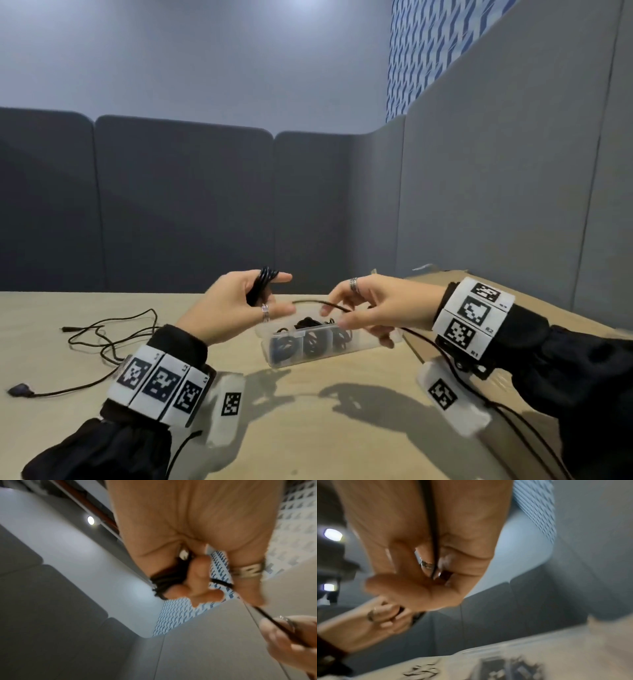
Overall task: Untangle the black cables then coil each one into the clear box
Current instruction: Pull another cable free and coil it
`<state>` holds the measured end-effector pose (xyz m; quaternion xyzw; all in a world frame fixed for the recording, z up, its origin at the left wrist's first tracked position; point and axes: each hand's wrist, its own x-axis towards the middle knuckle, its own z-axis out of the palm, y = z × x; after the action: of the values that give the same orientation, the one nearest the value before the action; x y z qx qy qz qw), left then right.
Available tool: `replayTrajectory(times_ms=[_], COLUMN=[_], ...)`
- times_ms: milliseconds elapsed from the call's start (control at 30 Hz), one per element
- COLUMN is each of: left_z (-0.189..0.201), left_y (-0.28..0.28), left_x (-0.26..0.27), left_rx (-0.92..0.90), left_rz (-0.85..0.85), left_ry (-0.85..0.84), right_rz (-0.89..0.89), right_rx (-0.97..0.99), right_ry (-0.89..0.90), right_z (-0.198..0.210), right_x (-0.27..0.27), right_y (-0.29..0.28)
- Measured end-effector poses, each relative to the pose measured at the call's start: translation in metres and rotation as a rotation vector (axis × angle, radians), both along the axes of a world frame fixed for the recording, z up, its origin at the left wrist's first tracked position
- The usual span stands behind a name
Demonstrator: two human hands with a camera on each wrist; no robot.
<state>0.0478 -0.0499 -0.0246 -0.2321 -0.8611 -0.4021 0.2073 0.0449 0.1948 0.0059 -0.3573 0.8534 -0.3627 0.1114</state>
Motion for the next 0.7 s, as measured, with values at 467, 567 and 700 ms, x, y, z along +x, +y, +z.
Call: replayTrajectory(times_ms=[467,567,700], left_z=[0.002,0.001,0.003], left_y=[-0.015,-0.016,-0.012], left_x=[-0.009,-0.01,-0.005], left_rx=[0.152,0.178,0.439], left_rz=[0.659,0.546,0.057], left_ry=[0.265,0.181,-0.146], right_rz=[-0.33,-0.462,-0.504], right_rx=[0.091,0.042,-0.229], right_ry=[0.349,0.567,0.514], right_z=[0.025,0.027,0.026], right_x=[-0.003,-0.013,-0.028], right_y=[0.046,0.047,0.038])
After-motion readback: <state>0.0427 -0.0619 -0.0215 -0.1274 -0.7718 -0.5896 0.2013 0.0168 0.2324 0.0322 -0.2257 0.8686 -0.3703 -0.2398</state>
